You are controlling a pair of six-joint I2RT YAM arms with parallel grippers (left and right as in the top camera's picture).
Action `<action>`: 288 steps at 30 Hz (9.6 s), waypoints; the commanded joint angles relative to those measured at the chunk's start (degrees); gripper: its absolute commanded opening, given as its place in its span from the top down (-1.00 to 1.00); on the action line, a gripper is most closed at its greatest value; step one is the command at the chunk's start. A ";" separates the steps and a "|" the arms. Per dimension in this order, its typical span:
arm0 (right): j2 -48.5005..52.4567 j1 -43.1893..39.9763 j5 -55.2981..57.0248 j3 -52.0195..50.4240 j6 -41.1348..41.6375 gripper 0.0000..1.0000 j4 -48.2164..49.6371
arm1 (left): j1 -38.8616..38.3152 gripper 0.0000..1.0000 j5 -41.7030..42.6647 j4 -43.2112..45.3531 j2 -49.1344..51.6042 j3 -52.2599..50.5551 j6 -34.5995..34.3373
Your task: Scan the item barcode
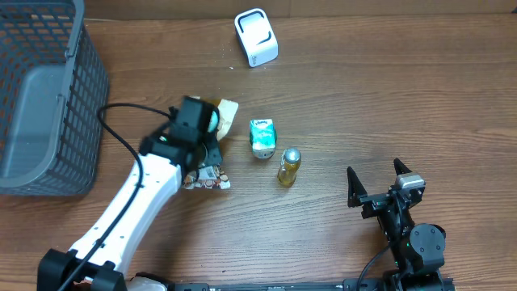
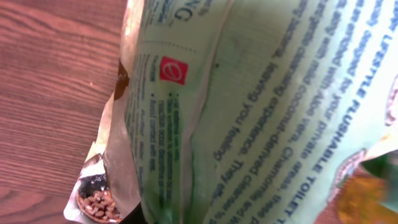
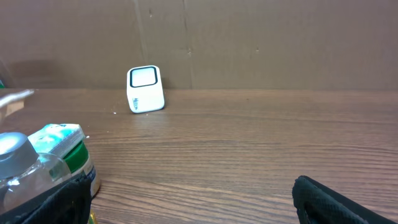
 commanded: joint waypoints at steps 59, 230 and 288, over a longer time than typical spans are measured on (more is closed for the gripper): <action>0.07 -0.22 0.48 -0.55 -0.26 -1.00 0.09 | -2.82 0.53 -4.37 7.13 11.74 2.34 1.79; 0.07 -0.22 0.46 -0.55 -0.26 -1.00 0.09 | 19.65 -1.00 -4.59 -14.03 13.73 24.24 16.52; 45.48 0.24 -18.12 48.81 20.00 -0.24 -41.20 | 19.65 -0.99 -4.59 -14.03 13.73 24.24 16.50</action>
